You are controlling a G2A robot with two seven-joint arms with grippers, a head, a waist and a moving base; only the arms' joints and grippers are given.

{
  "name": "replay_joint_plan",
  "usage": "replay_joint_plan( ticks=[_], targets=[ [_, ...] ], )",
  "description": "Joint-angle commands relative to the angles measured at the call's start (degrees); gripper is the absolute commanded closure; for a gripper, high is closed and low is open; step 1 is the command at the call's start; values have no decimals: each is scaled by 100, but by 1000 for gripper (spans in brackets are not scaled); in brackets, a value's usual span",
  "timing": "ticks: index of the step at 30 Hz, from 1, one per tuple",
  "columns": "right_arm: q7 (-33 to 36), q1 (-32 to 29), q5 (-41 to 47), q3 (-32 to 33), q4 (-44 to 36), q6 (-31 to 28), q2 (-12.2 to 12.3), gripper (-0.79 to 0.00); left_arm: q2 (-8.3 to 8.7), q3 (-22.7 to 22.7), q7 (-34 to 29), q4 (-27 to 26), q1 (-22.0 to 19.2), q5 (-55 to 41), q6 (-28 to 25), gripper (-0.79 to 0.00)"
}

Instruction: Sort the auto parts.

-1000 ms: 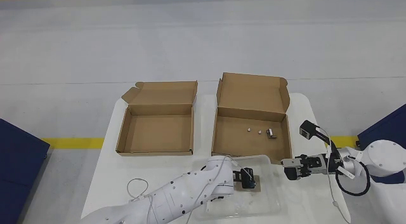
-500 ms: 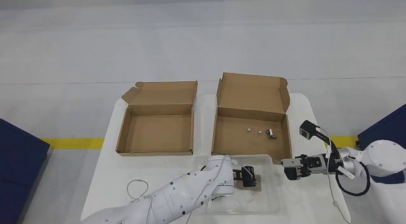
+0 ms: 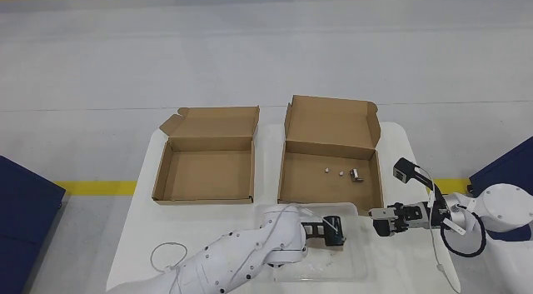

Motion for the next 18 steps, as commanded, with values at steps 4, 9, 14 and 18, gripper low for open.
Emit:
replay_joint_plan(
  ticks=[4,9,14,18],
  targets=[
    [0,0,0,0,0,0,0,-785,330,2,-43,-779,-23,-169,43,0],
    [0,0,0,0,0,0,0,-785,464,130,-79,-1061,-174,-315,79,0],
    [0,0,0,0,0,0,0,-785,464,130,-79,-1061,-174,-315,79,0],
    [0,0,0,0,0,0,0,-785,590,-278,928,-892,53,-507,-210,0]
  ],
)
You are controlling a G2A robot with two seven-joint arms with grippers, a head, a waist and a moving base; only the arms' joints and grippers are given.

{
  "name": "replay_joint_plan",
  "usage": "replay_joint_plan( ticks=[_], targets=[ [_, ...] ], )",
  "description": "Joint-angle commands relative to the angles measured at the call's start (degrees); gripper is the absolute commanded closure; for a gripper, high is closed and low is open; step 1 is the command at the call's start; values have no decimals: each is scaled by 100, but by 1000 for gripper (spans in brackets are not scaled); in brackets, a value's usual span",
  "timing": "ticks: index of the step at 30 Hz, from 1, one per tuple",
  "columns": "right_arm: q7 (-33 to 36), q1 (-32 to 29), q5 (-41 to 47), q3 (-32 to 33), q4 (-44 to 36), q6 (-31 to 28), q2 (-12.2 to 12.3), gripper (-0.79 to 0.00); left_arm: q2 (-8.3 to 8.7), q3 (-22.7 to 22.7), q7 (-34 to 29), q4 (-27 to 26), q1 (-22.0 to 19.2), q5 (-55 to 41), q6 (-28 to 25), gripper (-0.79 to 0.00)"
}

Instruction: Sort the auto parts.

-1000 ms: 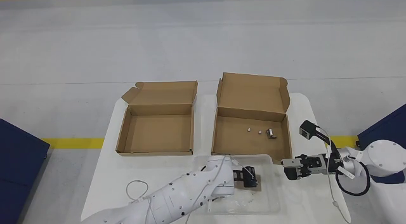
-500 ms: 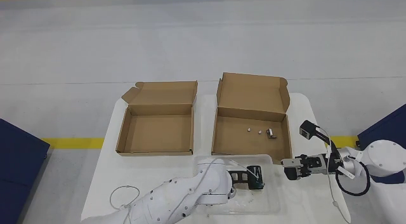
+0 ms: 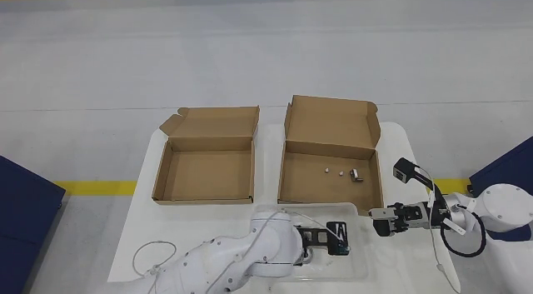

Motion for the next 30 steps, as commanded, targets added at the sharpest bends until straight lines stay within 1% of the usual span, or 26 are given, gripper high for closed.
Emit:
replay_joint_plan(
  ticks=[1,7,10,11,14,17,18,27,29,30],
  targets=[
    [0,0,0,0,0,0,0,-785,122,-318,727,56,142,-93,-356,0],
    [0,0,0,0,0,0,0,-785,599,-1478,2181,-90,846,-298,-1934,0],
    [0,0,0,0,0,0,0,-785,799,-1999,3006,-115,1205,-279,-2955,0],
    [0,0,0,0,0,0,0,-785,851,-2156,3291,-98,1295,-253,-3222,0],
    [0,0,0,0,0,0,0,-785,996,-2268,4009,-116,1465,-45,-3222,0],
    [0,0,0,0,0,0,0,-785,1141,-2153,4819,-26,1444,176,-3222,0],
    [0,0,0,0,0,0,0,-785,1172,-2100,4995,6,1419,229,-3222,0],
    [0,0,0,0,0,0,0,-785,1170,-2100,5052,-25,1428,202,-3217,0],
    [0,0,0,0,0,0,0,-785,1183,-2070,5519,-183,1418,208,-3222,0],
    [0,0,0,0,0,0,0,-785,1204,-2057,5923,-187,1403,165,-3222,0]
  ],
)
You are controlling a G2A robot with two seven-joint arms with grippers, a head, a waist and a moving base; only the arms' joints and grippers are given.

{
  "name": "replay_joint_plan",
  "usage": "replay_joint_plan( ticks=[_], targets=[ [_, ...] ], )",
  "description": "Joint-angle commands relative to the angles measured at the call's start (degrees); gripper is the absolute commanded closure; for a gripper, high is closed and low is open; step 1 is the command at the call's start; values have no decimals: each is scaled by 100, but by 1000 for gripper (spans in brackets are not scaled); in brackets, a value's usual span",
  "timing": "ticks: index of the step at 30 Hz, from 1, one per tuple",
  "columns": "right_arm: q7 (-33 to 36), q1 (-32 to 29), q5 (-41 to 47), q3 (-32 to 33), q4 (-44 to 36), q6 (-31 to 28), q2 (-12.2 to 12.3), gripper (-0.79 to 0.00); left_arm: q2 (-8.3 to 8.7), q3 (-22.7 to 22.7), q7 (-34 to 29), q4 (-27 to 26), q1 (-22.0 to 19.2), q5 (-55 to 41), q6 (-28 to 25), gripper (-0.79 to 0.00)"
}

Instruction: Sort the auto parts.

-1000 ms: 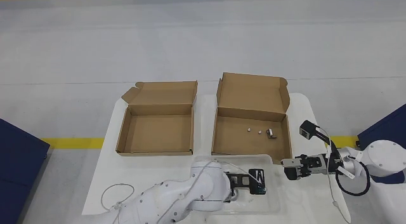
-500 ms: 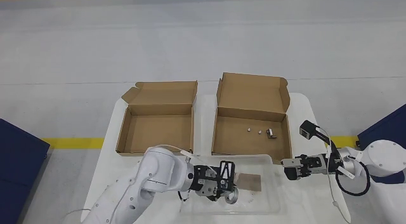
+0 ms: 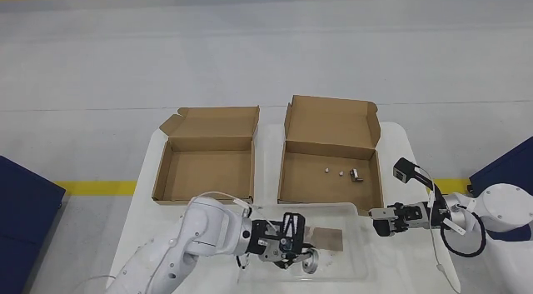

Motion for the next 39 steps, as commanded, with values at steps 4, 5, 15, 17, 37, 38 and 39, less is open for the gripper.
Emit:
replay_joint_plan(
  ticks=[4,5,15,17,37,38,39],
  targets=[
    [0,0,0,0,0,0,0,-785,204,296,2267,125,-265,469,0,0],
    [0,0,0,0,0,0,0,-785,263,406,2817,227,-351,694,0,0],
    [0,0,0,0,0,0,0,-785,660,1589,7312,1255,-1280,3073,597,0],
    [0,0,0,0,0,0,0,-785,705,1906,7682,1317,-1480,3135,966,0],
    [0,0,0,0,0,0,0,-785,773,2005,9358,1363,-1424,2341,2643,0],
    [0,0,0,0,0,0,0,-785,779,2073,9500,1312,-1450,2310,2785,0],
    [0,0,0,0,0,0,0,-785,787,2138,9673,1295,-1486,2255,2957,0]
  ],
)
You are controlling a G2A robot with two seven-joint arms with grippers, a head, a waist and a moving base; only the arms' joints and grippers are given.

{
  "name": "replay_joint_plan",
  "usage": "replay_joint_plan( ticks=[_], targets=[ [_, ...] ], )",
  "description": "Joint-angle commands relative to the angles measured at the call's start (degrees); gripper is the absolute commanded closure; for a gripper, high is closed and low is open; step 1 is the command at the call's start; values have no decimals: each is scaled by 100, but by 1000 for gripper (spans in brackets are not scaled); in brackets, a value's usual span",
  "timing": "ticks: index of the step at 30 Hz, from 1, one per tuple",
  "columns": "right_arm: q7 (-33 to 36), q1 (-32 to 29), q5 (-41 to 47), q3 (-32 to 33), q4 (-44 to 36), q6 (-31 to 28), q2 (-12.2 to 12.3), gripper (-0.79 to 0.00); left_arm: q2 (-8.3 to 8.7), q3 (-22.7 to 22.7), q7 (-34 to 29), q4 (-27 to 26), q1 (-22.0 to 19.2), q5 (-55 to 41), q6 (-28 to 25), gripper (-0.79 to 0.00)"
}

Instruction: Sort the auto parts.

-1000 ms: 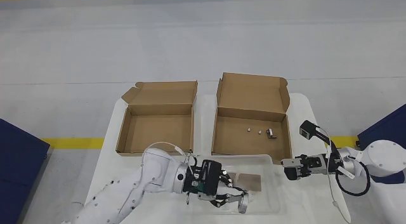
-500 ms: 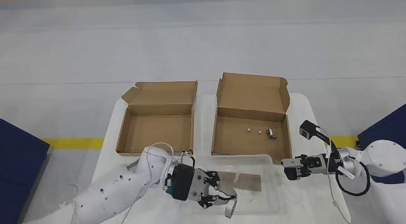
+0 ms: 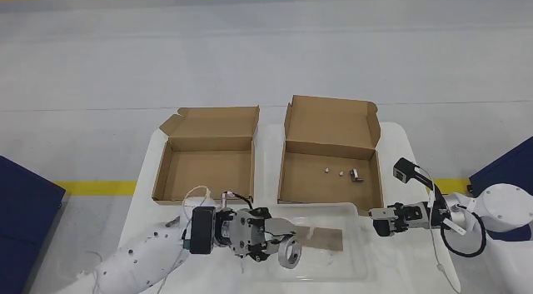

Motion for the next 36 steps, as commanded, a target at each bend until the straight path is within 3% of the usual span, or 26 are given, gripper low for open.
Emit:
replay_joint_plan(
  ticks=[1,7,28,36],
  targets=[
    [0,0,0,0,0,0,0,-785,16,167,323,-36,-83,-72,322,0],
    [0,0,0,0,0,0,0,-785,58,867,1127,81,-560,-233,1126,0],
    [0,0,0,0,0,0,0,-785,58,867,1127,81,-560,-233,1126,0],
    [0,0,0,0,0,0,0,-785,-29,470,537,-422,-302,-703,1152,0]
  ],
)
